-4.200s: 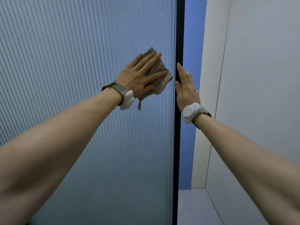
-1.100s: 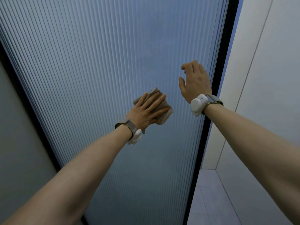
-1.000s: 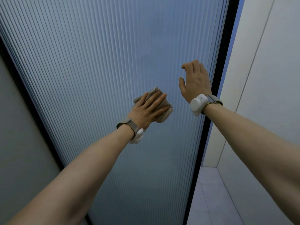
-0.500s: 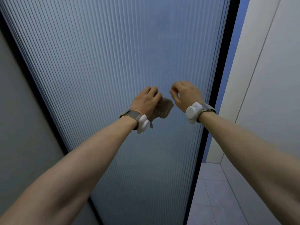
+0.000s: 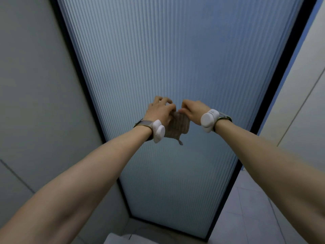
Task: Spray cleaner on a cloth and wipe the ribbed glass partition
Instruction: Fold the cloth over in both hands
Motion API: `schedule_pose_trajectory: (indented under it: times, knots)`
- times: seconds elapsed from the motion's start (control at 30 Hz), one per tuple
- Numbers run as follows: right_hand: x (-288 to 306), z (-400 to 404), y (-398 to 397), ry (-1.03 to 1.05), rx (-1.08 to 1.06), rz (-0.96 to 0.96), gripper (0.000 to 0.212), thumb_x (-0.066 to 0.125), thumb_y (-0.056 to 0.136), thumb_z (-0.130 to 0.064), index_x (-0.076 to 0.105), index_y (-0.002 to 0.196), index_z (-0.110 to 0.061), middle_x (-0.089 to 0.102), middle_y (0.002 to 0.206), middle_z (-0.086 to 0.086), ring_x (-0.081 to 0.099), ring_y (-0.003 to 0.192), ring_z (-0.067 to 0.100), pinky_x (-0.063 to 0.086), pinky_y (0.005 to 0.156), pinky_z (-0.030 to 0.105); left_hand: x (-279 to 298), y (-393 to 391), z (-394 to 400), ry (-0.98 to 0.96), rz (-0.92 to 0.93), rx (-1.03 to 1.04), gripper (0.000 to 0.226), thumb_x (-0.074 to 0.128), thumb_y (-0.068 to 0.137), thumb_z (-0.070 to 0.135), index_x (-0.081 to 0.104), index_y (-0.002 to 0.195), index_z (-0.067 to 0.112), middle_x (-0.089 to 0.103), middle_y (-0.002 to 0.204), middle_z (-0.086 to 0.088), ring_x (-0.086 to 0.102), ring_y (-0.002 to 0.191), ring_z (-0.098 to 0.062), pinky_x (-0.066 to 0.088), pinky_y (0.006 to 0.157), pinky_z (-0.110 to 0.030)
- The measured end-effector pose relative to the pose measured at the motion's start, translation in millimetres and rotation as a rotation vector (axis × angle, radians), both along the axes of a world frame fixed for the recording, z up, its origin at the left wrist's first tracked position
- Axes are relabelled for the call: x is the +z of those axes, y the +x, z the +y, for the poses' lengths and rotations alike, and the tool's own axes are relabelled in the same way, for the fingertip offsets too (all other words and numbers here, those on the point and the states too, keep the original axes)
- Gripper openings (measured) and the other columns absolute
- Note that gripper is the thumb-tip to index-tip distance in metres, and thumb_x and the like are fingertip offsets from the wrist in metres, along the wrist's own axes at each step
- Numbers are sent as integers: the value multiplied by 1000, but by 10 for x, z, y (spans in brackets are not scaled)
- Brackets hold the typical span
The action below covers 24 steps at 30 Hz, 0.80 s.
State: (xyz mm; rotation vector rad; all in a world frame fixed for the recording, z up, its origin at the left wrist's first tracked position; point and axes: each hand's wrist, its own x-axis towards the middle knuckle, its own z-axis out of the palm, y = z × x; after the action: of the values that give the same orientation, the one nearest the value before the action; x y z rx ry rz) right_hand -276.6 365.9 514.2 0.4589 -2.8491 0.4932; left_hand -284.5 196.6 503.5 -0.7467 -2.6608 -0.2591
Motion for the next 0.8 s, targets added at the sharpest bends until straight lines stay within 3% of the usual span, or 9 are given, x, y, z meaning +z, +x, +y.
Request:
schedule_pose_trajectory:
  times: [0.07, 0.13, 0.2, 0.37, 0.6, 0.8]
  knots:
    - [-98, -156, 29, -23, 1, -56, 21, 41, 98, -31, 40, 87, -14, 49, 68, 1, 45, 59, 17, 36, 53, 28, -107, 28, -126, 46, -141, 49, 18, 47, 91, 26, 55, 106, 19, 58, 115, -8, 49, 110, -31, 40, 86, -43]
    - [-237, -346, 55, -45, 45, -114, 19, 43, 98, -29, 40, 89, -13, 54, 75, 7, 49, 64, 22, 42, 61, 34, -247, 69, -316, 76, -308, 81, 16, 46, 92, 25, 53, 104, 18, 63, 96, -11, 59, 87, -29, 46, 73, -37]
    - [-386, -482, 103, -61, 85, -156, 17, 46, 96, -28, 41, 90, -13, 58, 78, 11, 54, 69, 26, 47, 67, 38, -401, 112, -502, 90, -385, 116, 16, 50, 90, 26, 52, 105, 18, 64, 92, -11, 59, 77, -26, 47, 66, -33]
    - [-888, -913, 177, -58, 230, -333, 20, 55, 93, -27, 53, 101, -9, 67, 88, 12, 59, 73, 22, 47, 68, 30, -948, 299, -1052, 118, -505, 235, 20, 58, 86, 27, 57, 104, 18, 69, 101, -10, 56, 78, -19, 43, 68, -29]
    - [-1569, -1312, 212, 122, 335, -545, 29, 53, 93, -30, 61, 116, -14, 66, 115, 4, 61, 102, 21, 44, 81, 25, -1585, 577, -1552, 81, -716, 337, 25, 60, 85, 19, 60, 109, 10, 67, 108, -13, 60, 99, -27, 40, 75, -26]
    - [-2323, -1708, 302, 155, 388, -655, 24, 50, 94, -22, 62, 111, -10, 66, 112, 7, 60, 102, 24, 42, 77, 28, -2188, 890, -1891, 32, -842, 398, 27, 62, 85, 19, 60, 108, 7, 66, 108, -14, 59, 99, -30, 37, 74, -26]
